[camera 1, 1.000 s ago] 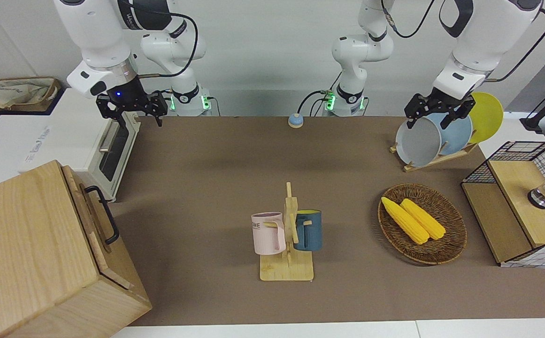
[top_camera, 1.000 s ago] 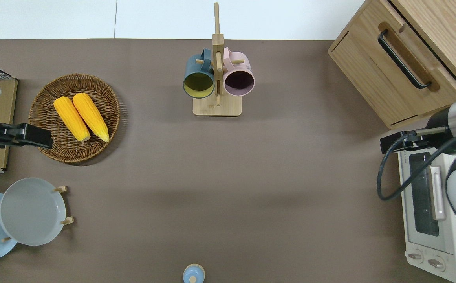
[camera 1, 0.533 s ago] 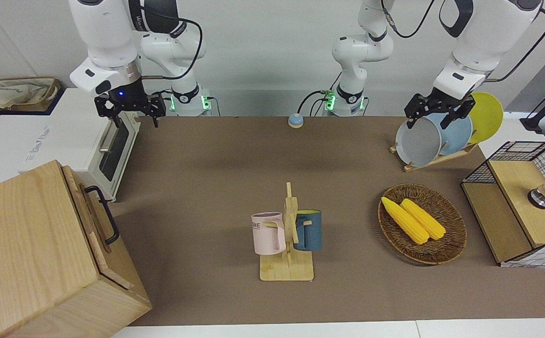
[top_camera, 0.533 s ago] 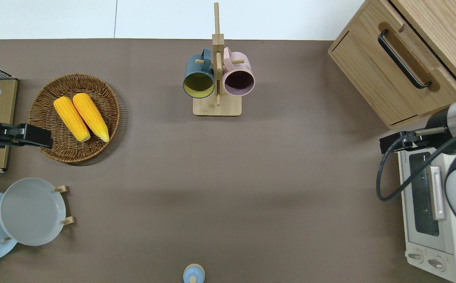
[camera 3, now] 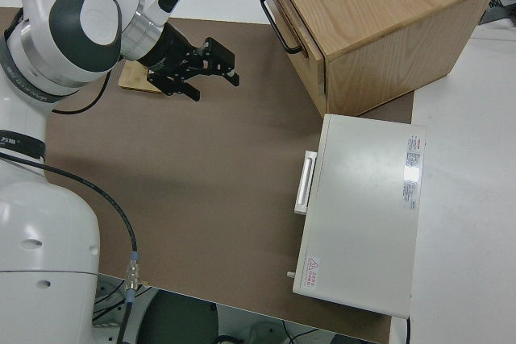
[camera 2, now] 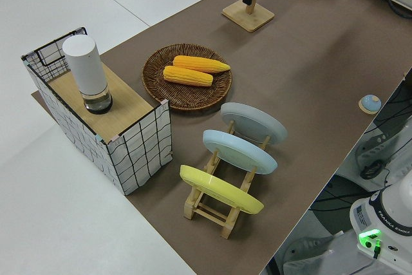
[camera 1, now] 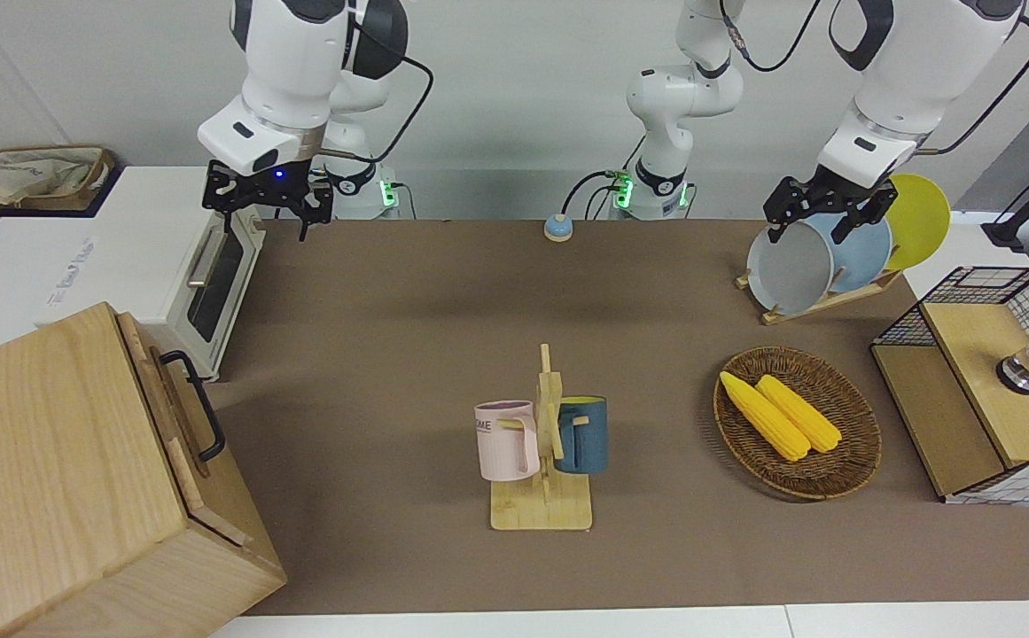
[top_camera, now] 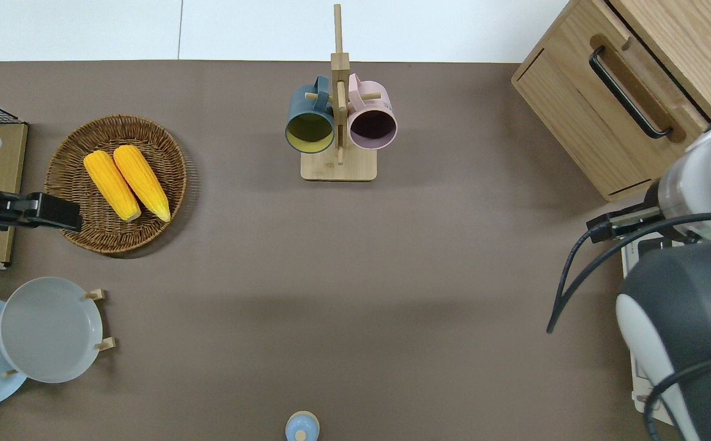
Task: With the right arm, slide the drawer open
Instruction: 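Reach the right gripper up toward the black drawer handle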
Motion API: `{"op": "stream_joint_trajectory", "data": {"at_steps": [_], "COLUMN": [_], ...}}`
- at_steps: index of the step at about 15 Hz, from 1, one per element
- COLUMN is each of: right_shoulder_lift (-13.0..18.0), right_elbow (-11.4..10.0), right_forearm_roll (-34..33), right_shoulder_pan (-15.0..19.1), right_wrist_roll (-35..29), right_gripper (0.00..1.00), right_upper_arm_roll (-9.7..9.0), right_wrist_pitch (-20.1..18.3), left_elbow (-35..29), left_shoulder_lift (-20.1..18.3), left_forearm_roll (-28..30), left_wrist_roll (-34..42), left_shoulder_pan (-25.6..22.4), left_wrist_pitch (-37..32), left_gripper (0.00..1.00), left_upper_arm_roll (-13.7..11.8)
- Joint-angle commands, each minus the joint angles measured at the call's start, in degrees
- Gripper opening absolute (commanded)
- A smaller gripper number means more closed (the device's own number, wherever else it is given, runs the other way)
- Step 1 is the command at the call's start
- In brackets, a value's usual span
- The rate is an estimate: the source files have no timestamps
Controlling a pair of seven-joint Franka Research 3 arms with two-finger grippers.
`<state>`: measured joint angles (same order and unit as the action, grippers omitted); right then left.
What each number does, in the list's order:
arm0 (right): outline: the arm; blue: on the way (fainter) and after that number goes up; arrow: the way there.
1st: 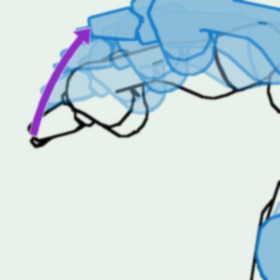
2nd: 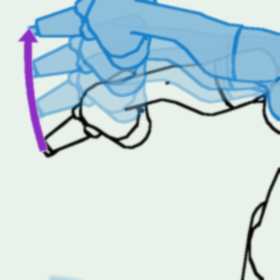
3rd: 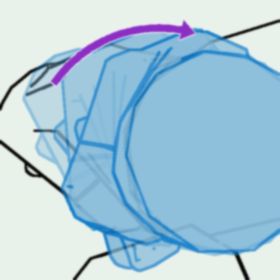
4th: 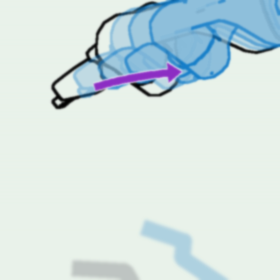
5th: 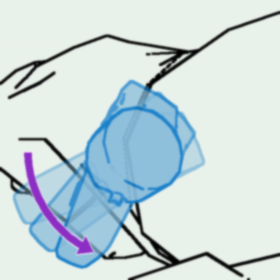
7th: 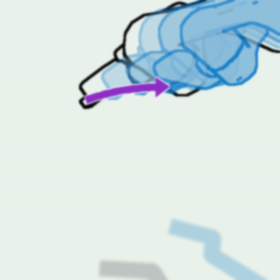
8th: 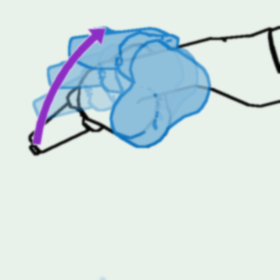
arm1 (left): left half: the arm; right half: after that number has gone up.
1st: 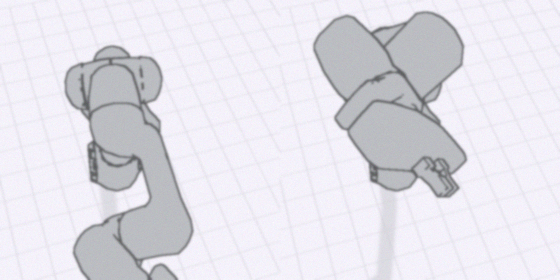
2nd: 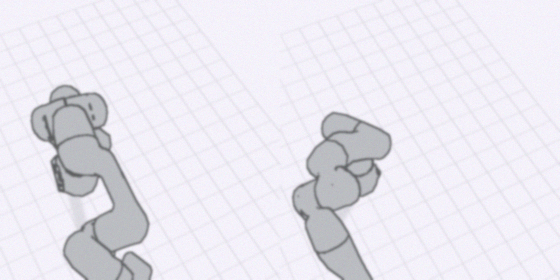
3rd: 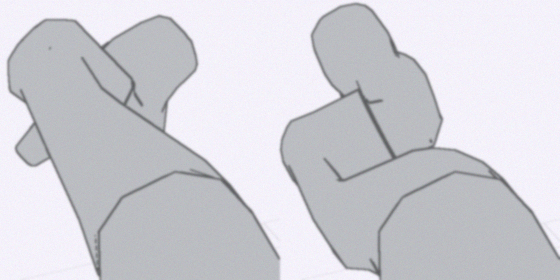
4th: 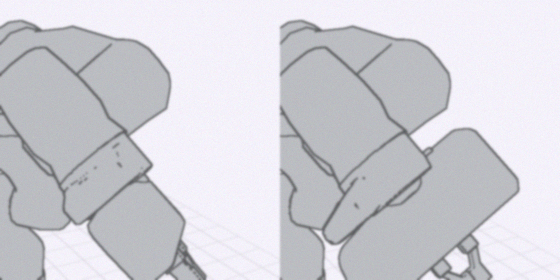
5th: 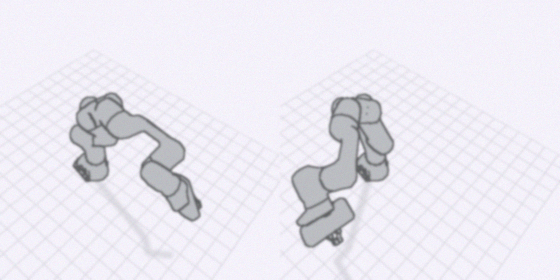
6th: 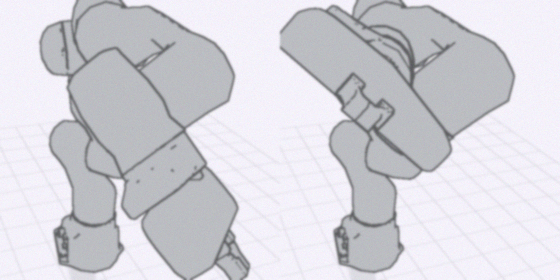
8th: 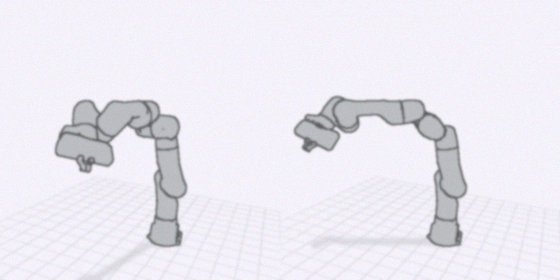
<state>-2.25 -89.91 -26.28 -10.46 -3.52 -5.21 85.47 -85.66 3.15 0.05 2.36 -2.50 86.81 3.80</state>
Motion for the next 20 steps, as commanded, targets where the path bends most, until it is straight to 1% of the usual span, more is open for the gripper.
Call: {"op": "stream_joint_trajectory", "data": {"at_steps": [1, 5, 8, 10, 13, 15, 17, 20], "right_shoulder_lift": [-2.1, -2.9, -4.1, -5.2, -7.9, -9.7, -11.6, -15.0], "right_elbow": [0.2, -1.8, -2.9, -3.3, -3.5, -3.5, -3.6, -3.6], "right_forearm_roll": [-7.5, -14.8, -20.7, -25.2, -32.7, -37.5, -41.6, -48.8], "right_shoulder_pan": [-4.6, -8.1, -10.2, -11.4, -13.8, -14.2, -14.2, -13.7], "right_wrist_roll": [-4.2, -5.6, -6.3, -6.7, -7.0, -7.1, -7.2, -7.8], "right_gripper": [0.990, 0.990, 0.987, 0.987, 0.990, 0.990, 0.990, 0.990], "right_upper_arm_roll": [0.03, -0.06, -0.15, -0.24, -0.24, -0.32, -0.24, 0.03], "right_wrist_pitch": [-2.4, -2.5, -2.5, -2.5, -1.9, -0.7, 1.6, 4.1], "left_elbow": [0.5, 0.6, 0.5, 0.5, 0.5, 0.5, 0.5, 0.6], "left_shoulder_lift": [-0.3, -0.3, -0.3, -0.2, -0.3, -0.3, -0.3, -0.3], "left_forearm_roll": [-1.0, -1.0, -1.0, -1.0, -1.0, -1.0, -1.0, -1.0], "left_wrist_roll": [-0.6, -0.6, -0.6, -0.6, -0.6, -0.6, -0.6, -0.6], "left_shoulder_pan": [0.4, 0.4, 0.4, 0.4, 0.4, 0.4, 0.4, 0.4], "left_wrist_pitch": [-1.0, -1.0, -1.0, -1.0, -1.0, -1.0, -1.0, -1.0], "left_gripper": [0.99, 0.99, 0.99, 0.99, 0.99, 0.99, 0.99, 0.99], "left_upper_arm_roll": [0.0, 0.0, 0.0, 0.0, 0.0, 0.0, 0.0, 0.0]}}
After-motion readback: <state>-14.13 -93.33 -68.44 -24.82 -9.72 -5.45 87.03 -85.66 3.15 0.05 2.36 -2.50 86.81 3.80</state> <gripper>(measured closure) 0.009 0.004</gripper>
